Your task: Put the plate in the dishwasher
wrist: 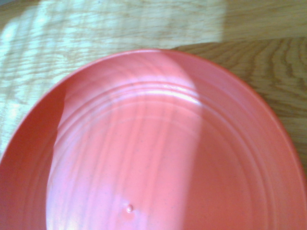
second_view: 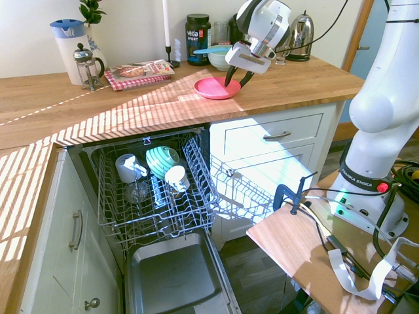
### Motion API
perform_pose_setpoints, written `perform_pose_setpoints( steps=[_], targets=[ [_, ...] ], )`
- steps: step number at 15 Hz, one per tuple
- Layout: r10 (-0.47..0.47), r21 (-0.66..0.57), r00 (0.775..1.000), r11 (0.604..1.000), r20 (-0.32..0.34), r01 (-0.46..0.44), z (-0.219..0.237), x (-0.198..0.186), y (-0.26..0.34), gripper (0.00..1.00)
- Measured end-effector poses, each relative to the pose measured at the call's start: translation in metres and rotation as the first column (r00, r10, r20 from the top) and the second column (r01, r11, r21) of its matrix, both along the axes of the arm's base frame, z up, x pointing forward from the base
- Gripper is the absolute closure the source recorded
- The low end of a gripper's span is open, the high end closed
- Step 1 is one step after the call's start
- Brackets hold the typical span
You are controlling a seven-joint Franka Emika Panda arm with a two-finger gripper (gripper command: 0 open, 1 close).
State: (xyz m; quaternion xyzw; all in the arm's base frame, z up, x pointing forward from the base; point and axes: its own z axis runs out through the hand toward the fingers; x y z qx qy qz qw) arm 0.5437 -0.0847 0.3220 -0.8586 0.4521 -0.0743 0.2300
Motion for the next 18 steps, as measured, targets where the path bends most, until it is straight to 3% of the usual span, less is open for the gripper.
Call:
perform_pose_setpoints(
  steps=[12,15,18],
  targets=[
    [0.026,-0.006,0.999,1.0,-0.018,-0.026,-0.005,0.003,0.003,1.0],
    [0.04,-0.025,0.999,0.999,0.033,-0.039,0.015,0.019,0.006,1.0],
    [0.173,-0.139,0.976,0.978,0.132,-0.155,0.096,0.07,0.029,1.0]
  ],
)
